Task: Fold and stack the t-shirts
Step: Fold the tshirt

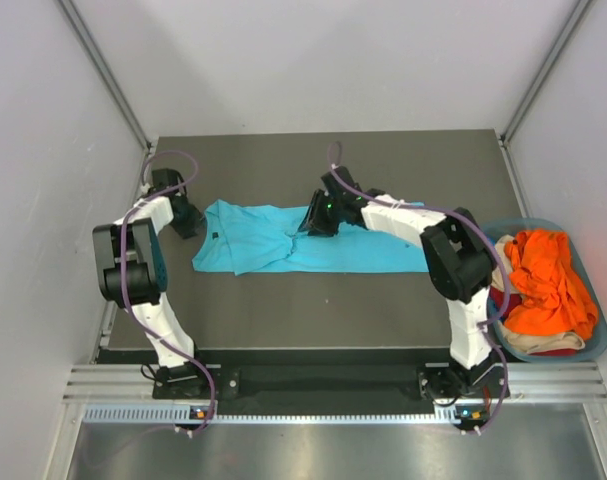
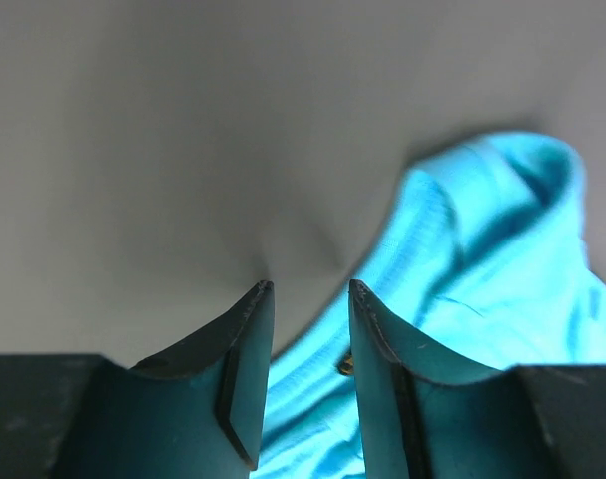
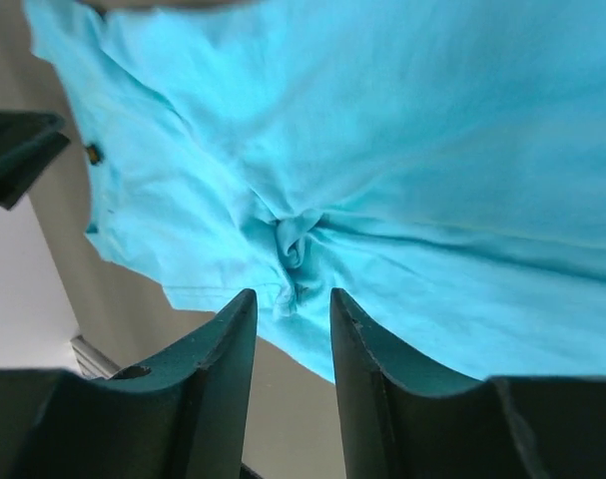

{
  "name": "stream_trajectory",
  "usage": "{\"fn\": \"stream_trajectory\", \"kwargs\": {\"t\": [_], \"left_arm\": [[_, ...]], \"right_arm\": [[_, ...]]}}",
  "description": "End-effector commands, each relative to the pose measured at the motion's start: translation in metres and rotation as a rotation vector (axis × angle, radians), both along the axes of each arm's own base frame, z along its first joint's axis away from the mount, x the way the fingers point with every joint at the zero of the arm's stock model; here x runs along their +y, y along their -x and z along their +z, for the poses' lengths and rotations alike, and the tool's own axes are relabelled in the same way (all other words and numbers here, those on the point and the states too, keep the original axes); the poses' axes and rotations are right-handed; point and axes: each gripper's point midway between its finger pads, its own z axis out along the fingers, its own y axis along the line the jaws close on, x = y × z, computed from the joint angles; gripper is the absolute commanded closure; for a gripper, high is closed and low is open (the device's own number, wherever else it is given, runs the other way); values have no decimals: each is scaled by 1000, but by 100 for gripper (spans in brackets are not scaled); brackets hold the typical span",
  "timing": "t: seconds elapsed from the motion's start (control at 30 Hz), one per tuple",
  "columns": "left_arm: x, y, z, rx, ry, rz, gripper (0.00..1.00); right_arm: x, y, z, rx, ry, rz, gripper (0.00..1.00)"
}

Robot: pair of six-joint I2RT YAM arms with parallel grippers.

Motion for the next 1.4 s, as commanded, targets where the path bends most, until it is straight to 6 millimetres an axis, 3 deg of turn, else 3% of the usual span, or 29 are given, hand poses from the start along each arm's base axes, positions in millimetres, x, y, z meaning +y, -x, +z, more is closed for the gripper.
{"fn": "stream_trajectory", "kwargs": {"t": [0.0,0.07,0.33,0.57,0.7,0.9,1.07,1.17,1.2,1.37], "left_arm": [[-20,-29,47,-185,69,-131,58],[-33,-39,52,-229,123,-194,59],[-39,-51,30,-220,175,-223,59],[-47,-66,48,-288,206,-249,55],[-54,-71,36,-273,257,-275,54],[-60,-74,20,-250,286,-293,55],[-61,-79,20,-255,284,-306,58],[-59,-85,22,-261,273,-306,64],[-58,-85,21,-258,270,-305,69],[-55,-92,16,-245,265,-295,97]], "right_arm": [[-31,-35,60,-183,14,-10,64],[-43,-41,60,-201,38,2,63],[-124,-76,48,-227,179,-58,64],[-199,-97,37,-223,327,-128,62],[-240,-107,31,-248,412,-92,57],[-278,-110,10,-195,394,-33,57],[-310,-112,4,-189,431,-41,56],[-325,-115,0,-188,446,-57,55],[-340,-116,-1,-180,435,-80,55],[-350,-121,-17,-163,408,-48,54]]}}
